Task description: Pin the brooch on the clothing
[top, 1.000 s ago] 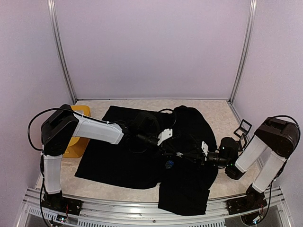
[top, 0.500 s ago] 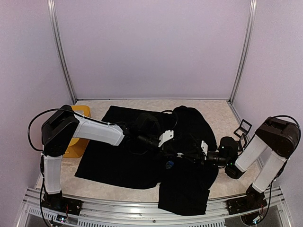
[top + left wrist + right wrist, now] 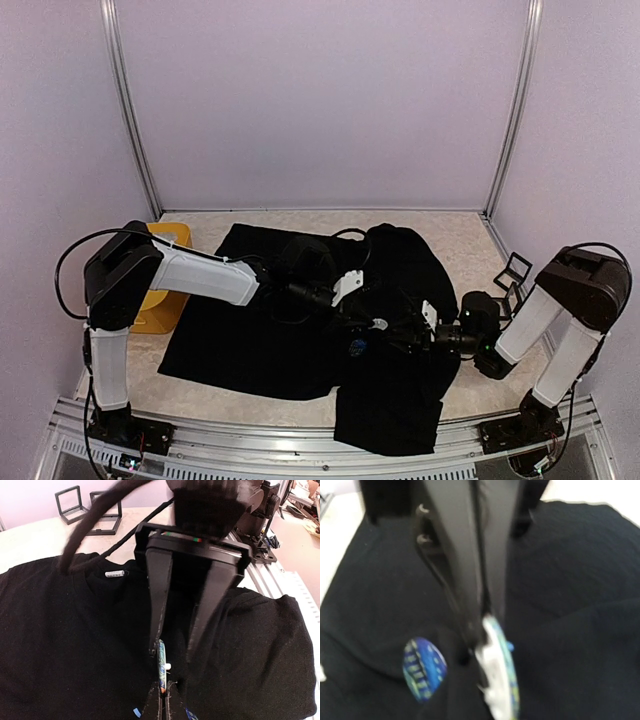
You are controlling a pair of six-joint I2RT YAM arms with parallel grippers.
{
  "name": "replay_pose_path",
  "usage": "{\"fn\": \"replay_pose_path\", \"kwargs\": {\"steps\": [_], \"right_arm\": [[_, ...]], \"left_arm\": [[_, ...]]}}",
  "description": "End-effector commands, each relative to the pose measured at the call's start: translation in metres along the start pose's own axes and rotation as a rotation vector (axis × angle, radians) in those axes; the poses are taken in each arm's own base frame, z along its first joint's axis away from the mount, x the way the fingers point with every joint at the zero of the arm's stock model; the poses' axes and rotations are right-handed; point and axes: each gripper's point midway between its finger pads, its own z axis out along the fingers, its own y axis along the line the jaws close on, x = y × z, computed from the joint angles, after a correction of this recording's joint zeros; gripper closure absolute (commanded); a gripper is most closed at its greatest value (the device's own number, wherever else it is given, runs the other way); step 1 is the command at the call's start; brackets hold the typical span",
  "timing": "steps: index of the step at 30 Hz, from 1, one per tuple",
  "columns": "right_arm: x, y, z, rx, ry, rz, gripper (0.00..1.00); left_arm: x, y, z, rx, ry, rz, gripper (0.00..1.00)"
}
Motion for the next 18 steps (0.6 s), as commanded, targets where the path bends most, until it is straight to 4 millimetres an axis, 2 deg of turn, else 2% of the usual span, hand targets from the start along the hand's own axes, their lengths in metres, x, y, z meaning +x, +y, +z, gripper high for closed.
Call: {"fn": "replay_pose_path", "kwargs": {"steps": [1, 6, 18], "right_arm": [[0.013, -0.012, -0.001, 0.056, 0.035, 0.063, 0.83], [0.02, -0.016, 0.0, 0.061, 0.055, 0.107, 0.99], [0.03, -0.022, 0.005, 0.06, 0.101, 0.16, 1.0]], "left_arm": [[-0.022, -0.014, -0.013, 0.036, -0.042, 0.02, 1.0], [-0.026, -0.022, -0.018, 0.046, -0.052, 0.027, 1.0], [-0.041, -0.026, -0.021, 0.057, -0.086, 0.041, 1.0]]}}
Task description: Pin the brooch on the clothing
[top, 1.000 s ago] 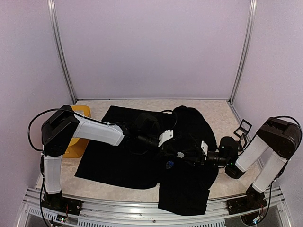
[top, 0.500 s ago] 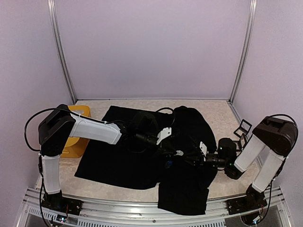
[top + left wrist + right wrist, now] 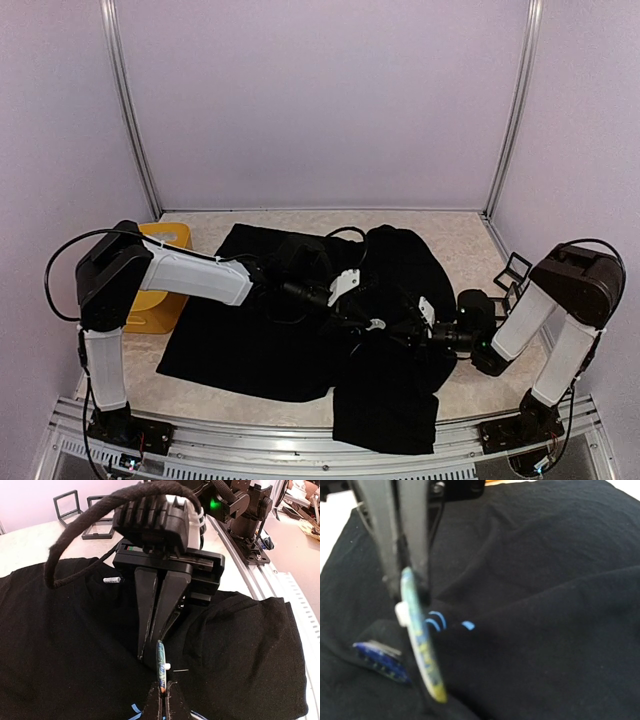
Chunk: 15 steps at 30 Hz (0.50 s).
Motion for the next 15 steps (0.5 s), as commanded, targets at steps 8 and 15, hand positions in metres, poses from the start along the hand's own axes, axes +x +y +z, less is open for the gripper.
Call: {"fn": "replay_pose_path", "kwargs": {"steps": [8, 15], "right_arm": [[0.042, -0.029, 0.005, 0.085, 0.145, 0.166, 1.0], [0.029, -0.028, 0.003, 0.08, 0.132, 0.151, 0.88]], "left_arm": [[-0.034, -0.013, -0.019, 0.012, -0.073, 0.053, 1.0], [-0.026, -0.01, -0.016, 0.001, -0.064, 0.032, 1.0]]}}
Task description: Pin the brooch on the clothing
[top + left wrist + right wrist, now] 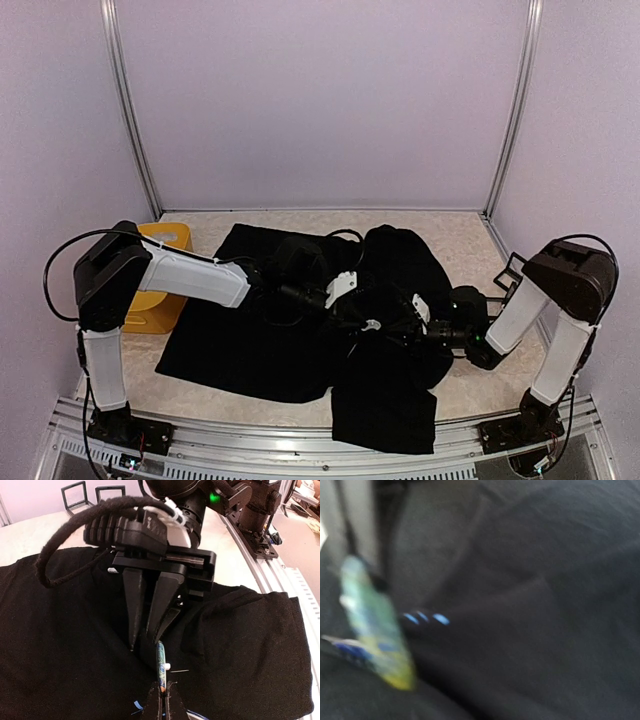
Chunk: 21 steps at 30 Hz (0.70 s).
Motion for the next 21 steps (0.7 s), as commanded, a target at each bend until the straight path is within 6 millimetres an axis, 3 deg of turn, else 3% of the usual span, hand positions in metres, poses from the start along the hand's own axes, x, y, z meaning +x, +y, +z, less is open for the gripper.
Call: {"fn": "replay_pose_path", "kwargs": {"steps": [1, 8, 11, 17, 19, 21], "right_arm": [[0.009, -0.014, -0.008, 0.064, 0.054, 0.052, 0.84], [-0.028, 0.019, -0.018, -0.06, -0.067, -0.094, 0.53], [-0.039, 0.031, -0.021, -0.092, -0.116, -0.14, 0.49], [-0.04, 0.029, -0.012, -0.1, -0.113, -0.117, 0.51], [-0.037, 0.029, -0.009, -0.111, -0.107, -0.094, 0.6], [-0.033, 0.027, -0.007, -0.104, -0.101, -0.07, 0.76]], "left_arm": [[-0.034, -0.015, -0.015, 0.044, -0.092, 0.036, 1.0], [-0.032, -0.011, -0.014, 0.031, -0.091, 0.018, 1.0], [-0.032, -0.01, -0.015, 0.027, -0.091, 0.015, 1.0], [-0.035, -0.008, -0.016, 0.016, -0.098, 0.011, 1.0], [-0.036, -0.008, -0.016, 0.017, -0.102, 0.01, 1.0], [-0.036, -0.008, -0.017, 0.02, -0.104, 0.009, 1.0]]}}
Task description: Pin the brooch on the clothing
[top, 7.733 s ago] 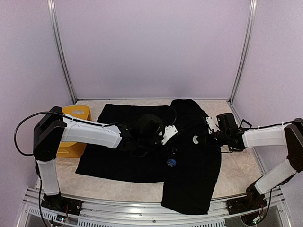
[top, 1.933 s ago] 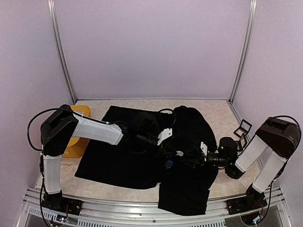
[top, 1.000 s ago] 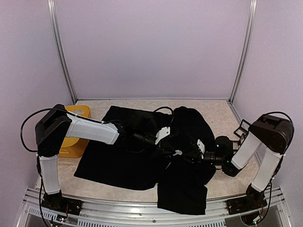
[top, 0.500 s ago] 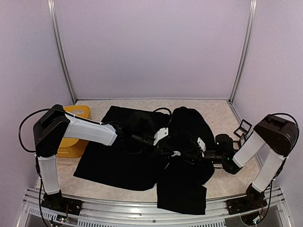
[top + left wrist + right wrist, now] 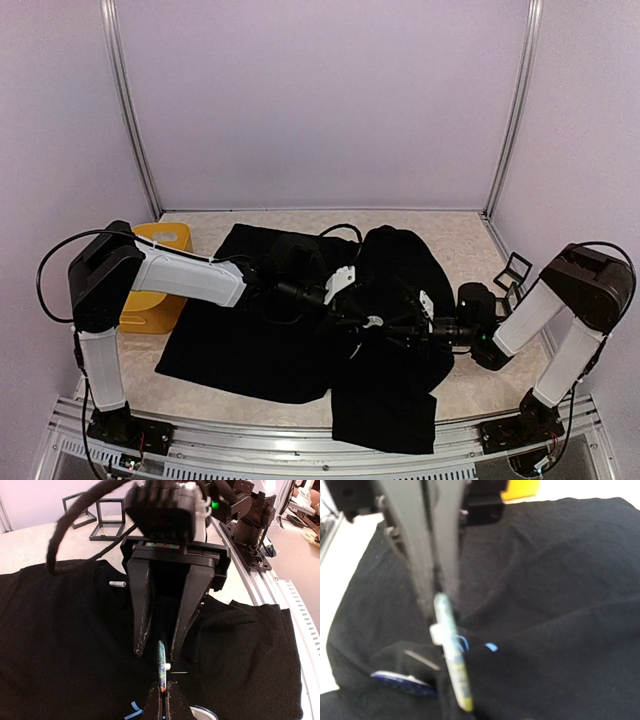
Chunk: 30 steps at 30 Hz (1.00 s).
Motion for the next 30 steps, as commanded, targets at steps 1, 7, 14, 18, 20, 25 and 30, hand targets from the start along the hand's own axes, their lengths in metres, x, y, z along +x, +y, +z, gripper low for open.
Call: {"fn": "replay_pose_path", "kwargs": {"steps": [1, 7, 14, 18, 20, 25, 30], "right_arm": [[0.003, -0.001, 0.007, -0.008, -0.006, 0.042, 0.83], [0.017, -0.006, 0.007, 0.016, 0.025, 0.101, 1.0], [0.014, -0.01, 0.008, 0.028, 0.03, 0.116, 0.87], [-0.01, -0.004, 0.007, 0.01, -0.027, 0.069, 0.56], [-0.021, 0.0, 0.004, 0.014, -0.064, 0.035, 0.47], [-0.031, 0.008, 0.009, 0.007, -0.106, -0.019, 0.36], [-0.03, 0.008, 0.015, 0.006, -0.115, -0.049, 0.37]], "left_arm": [[-0.023, -0.005, -0.009, 0.015, -0.062, 0.028, 1.0], [-0.026, -0.01, -0.014, 0.026, -0.068, 0.038, 1.0], [-0.025, -0.01, -0.015, 0.018, -0.064, 0.037, 1.0], [-0.024, -0.008, -0.014, 0.015, -0.062, 0.034, 1.0], [-0.024, -0.008, -0.014, 0.016, -0.062, 0.031, 1.0], [-0.025, -0.009, -0.014, 0.017, -0.067, 0.029, 1.0], [-0.024, -0.009, -0.014, 0.022, -0.066, 0.028, 1.0]]}}
